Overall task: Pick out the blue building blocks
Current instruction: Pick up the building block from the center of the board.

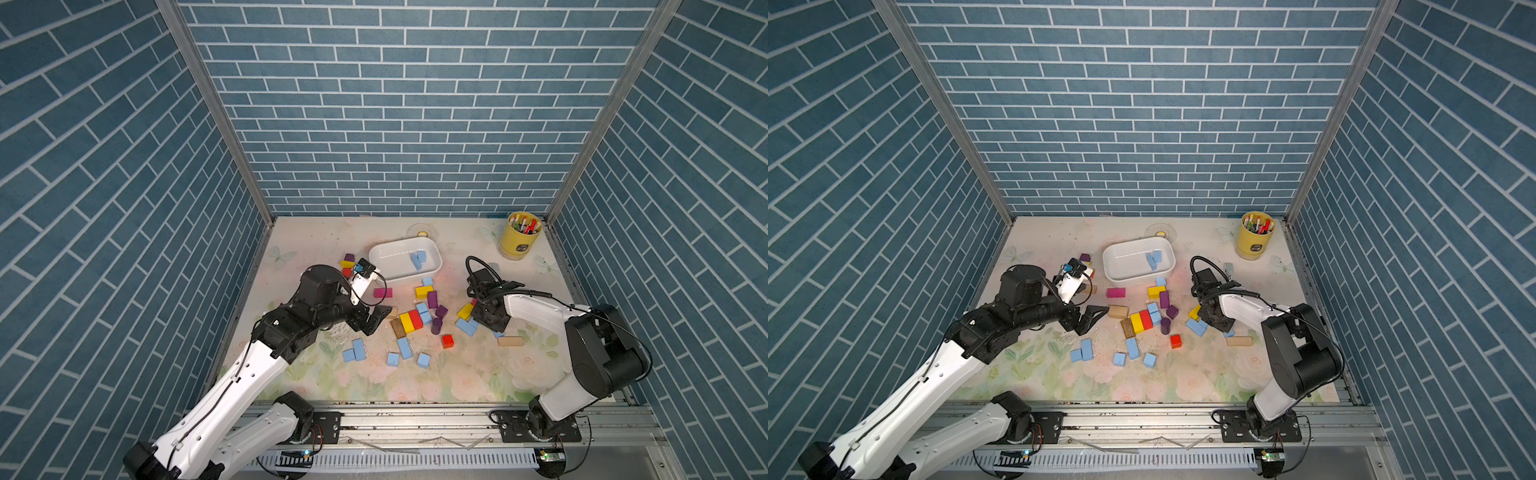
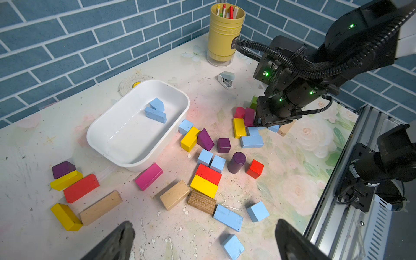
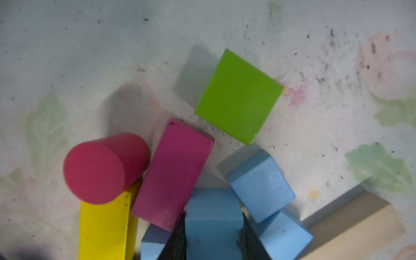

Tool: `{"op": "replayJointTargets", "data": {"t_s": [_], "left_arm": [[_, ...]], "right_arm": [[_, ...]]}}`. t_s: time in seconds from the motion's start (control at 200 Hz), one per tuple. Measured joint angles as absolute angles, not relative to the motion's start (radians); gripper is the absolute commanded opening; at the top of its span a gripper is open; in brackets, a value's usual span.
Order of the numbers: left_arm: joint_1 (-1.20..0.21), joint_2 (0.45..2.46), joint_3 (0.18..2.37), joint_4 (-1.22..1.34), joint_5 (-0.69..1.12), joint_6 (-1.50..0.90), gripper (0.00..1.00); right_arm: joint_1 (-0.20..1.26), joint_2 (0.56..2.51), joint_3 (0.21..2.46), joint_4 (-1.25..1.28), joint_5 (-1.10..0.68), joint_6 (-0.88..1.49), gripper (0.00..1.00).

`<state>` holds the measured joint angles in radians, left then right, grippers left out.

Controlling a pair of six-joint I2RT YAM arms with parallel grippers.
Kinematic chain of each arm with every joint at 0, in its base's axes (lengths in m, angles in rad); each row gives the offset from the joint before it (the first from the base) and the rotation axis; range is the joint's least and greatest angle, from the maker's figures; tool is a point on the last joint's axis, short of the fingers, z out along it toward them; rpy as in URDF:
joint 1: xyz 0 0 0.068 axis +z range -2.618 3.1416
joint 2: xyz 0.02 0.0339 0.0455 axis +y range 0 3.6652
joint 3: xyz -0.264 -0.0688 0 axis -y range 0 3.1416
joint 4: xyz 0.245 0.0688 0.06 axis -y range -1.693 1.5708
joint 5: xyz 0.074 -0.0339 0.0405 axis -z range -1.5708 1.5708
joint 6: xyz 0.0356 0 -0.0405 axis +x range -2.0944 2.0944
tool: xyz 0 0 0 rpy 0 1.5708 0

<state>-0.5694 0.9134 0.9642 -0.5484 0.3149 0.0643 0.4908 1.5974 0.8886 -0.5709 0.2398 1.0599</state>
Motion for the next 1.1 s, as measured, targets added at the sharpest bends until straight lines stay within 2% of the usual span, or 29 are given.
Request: {"op": "replayJointTargets", "data": {"t_s": [0.15,0.27,0.46,0.73,1.1], "left_arm": [[-0.569,0.913,0.964,-0.549,0.314,0.065,0.99],[-0.569,0.913,0.964,-0.548,0.310,0.065,0.99],[-0.569,0.897,0.963,-0.548,0.297,0.066,0.99],[-0.569,0.871,0.952,-0.548,0.260,0.069,0.99],[-0.570,0.857,0.949,-0.548,0.215,0.073,0.99]], "right_arm": [[0.491,1.597,0.889,-0.570,0.240,1.069,0.18],[0.491,1.584,0.889,-0.572,0.241,1.069,0.12],[0.491,1.507,0.915,-0.605,0.244,1.065,0.10],[0.491,1.463,1.085,-0.622,0.235,0.969,0.06],[0.529,1.645,1.401,-0.643,0.133,0.797,0.03]]}}
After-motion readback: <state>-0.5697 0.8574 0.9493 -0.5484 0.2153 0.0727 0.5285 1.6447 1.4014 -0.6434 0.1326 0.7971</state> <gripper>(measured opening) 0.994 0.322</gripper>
